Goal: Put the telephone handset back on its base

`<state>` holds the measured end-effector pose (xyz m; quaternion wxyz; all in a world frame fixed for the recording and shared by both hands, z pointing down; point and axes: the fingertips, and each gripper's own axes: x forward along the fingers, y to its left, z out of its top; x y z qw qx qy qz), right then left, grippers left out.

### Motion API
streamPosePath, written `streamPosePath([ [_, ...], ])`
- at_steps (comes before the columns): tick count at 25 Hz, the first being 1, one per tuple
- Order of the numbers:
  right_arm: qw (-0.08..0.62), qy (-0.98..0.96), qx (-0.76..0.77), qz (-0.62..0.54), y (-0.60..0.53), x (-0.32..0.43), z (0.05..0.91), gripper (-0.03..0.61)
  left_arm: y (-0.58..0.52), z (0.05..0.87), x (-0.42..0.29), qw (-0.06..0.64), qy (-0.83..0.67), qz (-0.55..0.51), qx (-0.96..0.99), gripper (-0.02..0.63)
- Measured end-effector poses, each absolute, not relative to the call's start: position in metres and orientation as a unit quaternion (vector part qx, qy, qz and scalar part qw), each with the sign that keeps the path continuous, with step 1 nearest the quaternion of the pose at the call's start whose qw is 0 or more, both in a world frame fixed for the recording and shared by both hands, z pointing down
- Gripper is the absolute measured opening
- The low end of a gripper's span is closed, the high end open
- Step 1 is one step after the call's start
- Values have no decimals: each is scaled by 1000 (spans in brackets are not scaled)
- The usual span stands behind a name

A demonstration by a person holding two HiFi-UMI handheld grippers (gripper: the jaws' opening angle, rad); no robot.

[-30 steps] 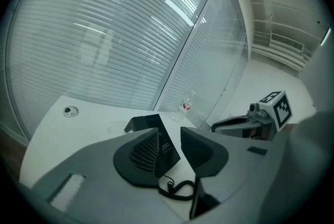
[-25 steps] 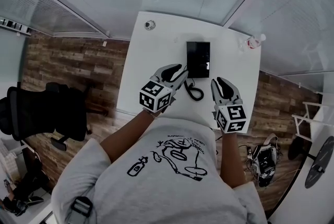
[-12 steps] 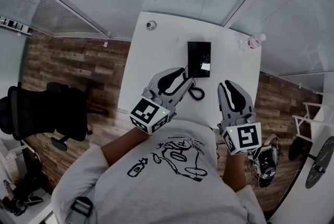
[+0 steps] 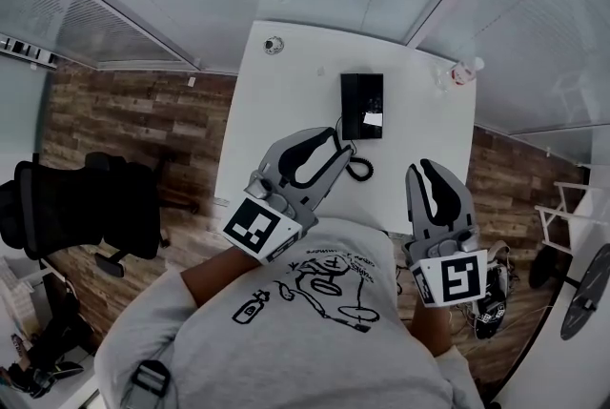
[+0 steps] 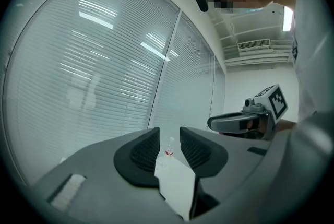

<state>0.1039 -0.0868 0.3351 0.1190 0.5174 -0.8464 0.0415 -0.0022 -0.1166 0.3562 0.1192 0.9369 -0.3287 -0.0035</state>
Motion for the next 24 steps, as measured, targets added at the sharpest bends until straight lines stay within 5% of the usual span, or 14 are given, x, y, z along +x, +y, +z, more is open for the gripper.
streamPosePath([
  [24,117,-843,524,36,-91,109,324,49,-112,341,13,110,-317,-2,942,123],
])
